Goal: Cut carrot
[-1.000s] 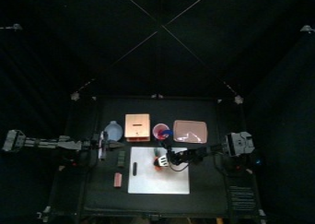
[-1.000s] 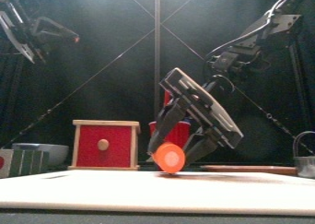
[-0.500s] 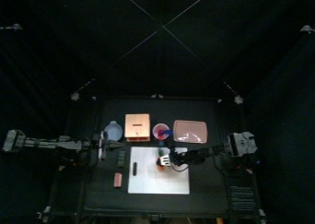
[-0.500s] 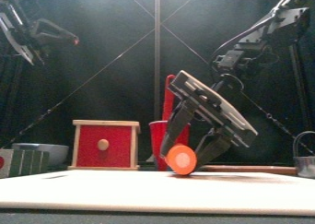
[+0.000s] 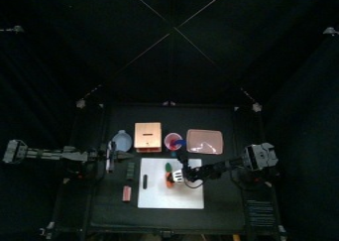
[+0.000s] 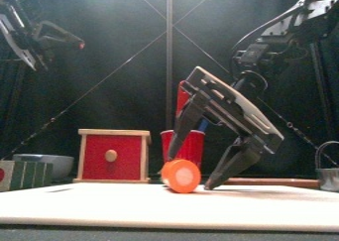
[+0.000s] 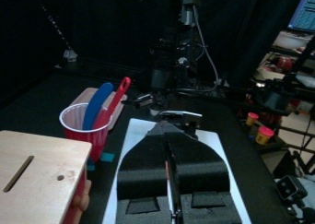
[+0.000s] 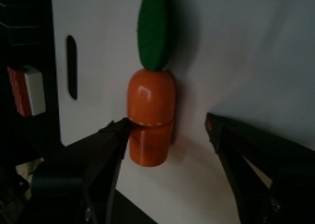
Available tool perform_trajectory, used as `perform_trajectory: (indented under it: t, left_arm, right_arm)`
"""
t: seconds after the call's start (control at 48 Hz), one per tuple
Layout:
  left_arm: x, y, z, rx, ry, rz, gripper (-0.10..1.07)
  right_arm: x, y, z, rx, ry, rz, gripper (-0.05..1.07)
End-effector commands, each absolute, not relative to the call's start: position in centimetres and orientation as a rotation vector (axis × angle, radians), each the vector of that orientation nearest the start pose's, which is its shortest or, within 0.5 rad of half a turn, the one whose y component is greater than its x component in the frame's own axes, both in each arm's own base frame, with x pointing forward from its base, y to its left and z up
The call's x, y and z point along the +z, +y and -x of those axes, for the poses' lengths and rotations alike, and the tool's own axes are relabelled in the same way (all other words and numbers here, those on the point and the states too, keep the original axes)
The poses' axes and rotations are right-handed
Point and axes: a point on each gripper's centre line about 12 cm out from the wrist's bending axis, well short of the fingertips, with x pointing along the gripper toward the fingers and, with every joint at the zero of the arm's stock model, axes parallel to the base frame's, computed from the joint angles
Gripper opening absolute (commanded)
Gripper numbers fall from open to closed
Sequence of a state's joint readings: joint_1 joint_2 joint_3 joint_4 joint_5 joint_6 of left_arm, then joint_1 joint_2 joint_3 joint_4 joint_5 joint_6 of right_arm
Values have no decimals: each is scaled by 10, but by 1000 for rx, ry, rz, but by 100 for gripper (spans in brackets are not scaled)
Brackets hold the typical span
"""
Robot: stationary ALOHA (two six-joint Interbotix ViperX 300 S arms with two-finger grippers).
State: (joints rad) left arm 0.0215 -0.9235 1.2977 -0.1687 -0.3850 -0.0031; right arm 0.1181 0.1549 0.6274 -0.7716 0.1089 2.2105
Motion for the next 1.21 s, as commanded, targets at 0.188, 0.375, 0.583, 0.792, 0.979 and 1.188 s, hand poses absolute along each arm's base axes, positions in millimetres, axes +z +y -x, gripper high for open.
perform_trajectory:
  t: [0.188, 0.375, 0.583, 0.792, 0.979, 1.188]
  left_arm:
    - [249, 12, -195, 86, -20, 161, -1]
    - [249, 12, -195, 87, -19, 164, -1]
    - [248, 15, -194, 100, -18, 164, -1]
    - [249, 16, -195, 104, -20, 164, -1]
    - [249, 16, -195, 104, -22, 165, -1]
    - [250, 16, -195, 104, -23, 165, -1]
  right_arm:
    - [138, 33, -389, -569, 670, -1253, 98]
    - [145, 34, -387, -560, 659, -1251, 98]
    - [158, 30, -378, -538, 635, -1237, 97]
    - [190, 27, -373, -459, 566, -1185, 97]
    - [213, 17, -366, -417, 503, -1182, 97]
    - [230, 7, -353, -391, 450, -1197, 97]
